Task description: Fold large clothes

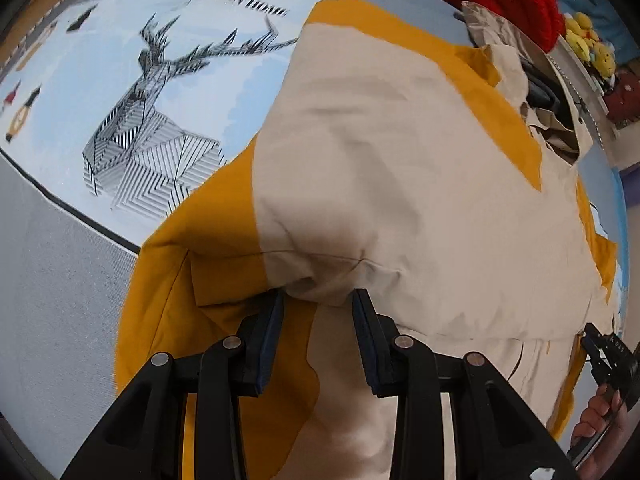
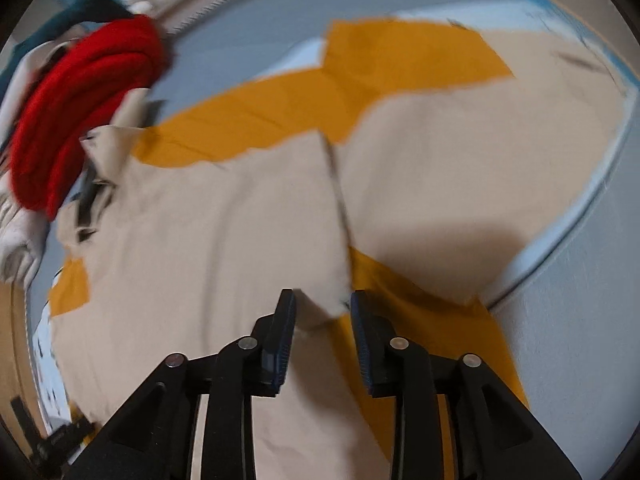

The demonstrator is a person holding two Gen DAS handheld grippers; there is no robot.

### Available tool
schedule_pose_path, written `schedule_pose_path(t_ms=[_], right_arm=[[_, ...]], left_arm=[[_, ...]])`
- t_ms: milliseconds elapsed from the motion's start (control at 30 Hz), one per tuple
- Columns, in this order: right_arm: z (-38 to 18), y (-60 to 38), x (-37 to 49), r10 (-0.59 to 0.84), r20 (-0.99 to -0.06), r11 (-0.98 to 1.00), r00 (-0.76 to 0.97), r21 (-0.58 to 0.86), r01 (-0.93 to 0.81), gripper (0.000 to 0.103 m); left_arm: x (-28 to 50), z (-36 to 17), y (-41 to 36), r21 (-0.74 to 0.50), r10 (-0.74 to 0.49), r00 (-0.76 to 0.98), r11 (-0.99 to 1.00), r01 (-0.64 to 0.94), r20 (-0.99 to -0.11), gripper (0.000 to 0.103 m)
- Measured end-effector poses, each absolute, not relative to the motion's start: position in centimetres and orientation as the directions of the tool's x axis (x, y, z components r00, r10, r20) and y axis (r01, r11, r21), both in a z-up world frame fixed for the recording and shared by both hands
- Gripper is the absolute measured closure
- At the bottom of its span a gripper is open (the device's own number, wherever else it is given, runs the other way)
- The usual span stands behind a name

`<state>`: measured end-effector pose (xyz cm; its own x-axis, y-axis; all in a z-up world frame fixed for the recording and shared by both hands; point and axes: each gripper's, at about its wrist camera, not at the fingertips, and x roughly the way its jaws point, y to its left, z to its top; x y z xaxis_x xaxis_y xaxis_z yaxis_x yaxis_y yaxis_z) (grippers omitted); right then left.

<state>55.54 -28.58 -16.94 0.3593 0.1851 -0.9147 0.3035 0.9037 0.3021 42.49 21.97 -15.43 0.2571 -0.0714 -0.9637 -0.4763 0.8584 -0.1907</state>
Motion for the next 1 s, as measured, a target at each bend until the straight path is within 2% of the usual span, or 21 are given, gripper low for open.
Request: schedule_pose_path(t_ms=[200, 233, 267, 300, 333, 500, 567, 667, 800, 900, 1000], right_arm=[[-17.4, -29.4, 55.6, 0.264, -0.891, 0.864, 0.37, 0.389, 0.32, 0.066], [-17.4, -29.3, 55.6, 0.271, -0.889, 0.864, 0.37, 0.394, 0.314, 0.069], [-17.3, -29.1, 55.6, 0.26, -0.889, 0.87, 0.377, 0.385, 0.308, 0.083], [-17.0, -29.1, 55.5, 0.241, -0.888, 0.876, 0.39, 0.373, 0.306, 0.092], [-16.6, -29.3, 55.3, 0.228, -0.881, 0.874, 0.415, 0.373, 0.311, 0.094], [-14.5, -29.9, 55.1, 0.156, -0.871, 0.878, 0.465, 0.338, 0.34, 0.094], [-13.9, -30.1, 54.9, 0.076, -0.878, 0.886, 0.472, 0.277, 0.371, 0.089], [-13.1, -30.5, 54.8, 0.026, -0.867, 0.896, 0.497, 0.241, 0.374, 0.088], [-12.9, -29.8, 55.0, 0.11, -0.847, 0.903, 0.52, 0.304, 0.304, 0.084], [-15.5, -28.9, 55.9, 0.222, -0.882, 0.899, 0.416, 0.351, 0.263, 0.078], [-17.0, -29.6, 55.7, 0.18, -0.923, 0.9, 0.341, 0.294, 0.323, 0.078]], left_arm=[[42.8, -12.9, 20.9, -0.159, -0.016, 0.336, 0.901, -0.403, -0.942, 0.071], [42.8, -12.6, 20.7, -0.165, -0.017, 0.354, 0.904, -0.394, -0.935, 0.071], [43.0, -12.4, 20.6, -0.172, -0.02, 0.366, 0.906, -0.387, -0.93, 0.071], [43.1, -12.1, 20.4, -0.18, -0.024, 0.383, 0.909, -0.376, -0.923, 0.071], [43.2, -11.8, 20.2, -0.184, -0.027, 0.392, 0.911, -0.369, -0.92, 0.071], [43.6, -11.7, 19.3, -0.201, -0.05, 0.404, 0.919, -0.339, -0.913, 0.071], [43.8, -12.2, 19.1, -0.195, -0.054, 0.387, 0.922, -0.334, -0.921, 0.071], [43.6, -13.8, 19.1, -0.163, -0.046, 0.323, 0.924, -0.346, -0.945, 0.071], [43.4, -15.9, 19.7, -0.117, -0.023, 0.237, 0.914, -0.389, -0.971, 0.071], [43.5, -15.3, 19.2, -0.104, -0.008, 0.25, 0.922, -0.374, -0.968, 0.071], [43.5, -13.7, 18.0, -0.09, 0.013, 0.297, 0.939, -0.332, -0.955, 0.071]])
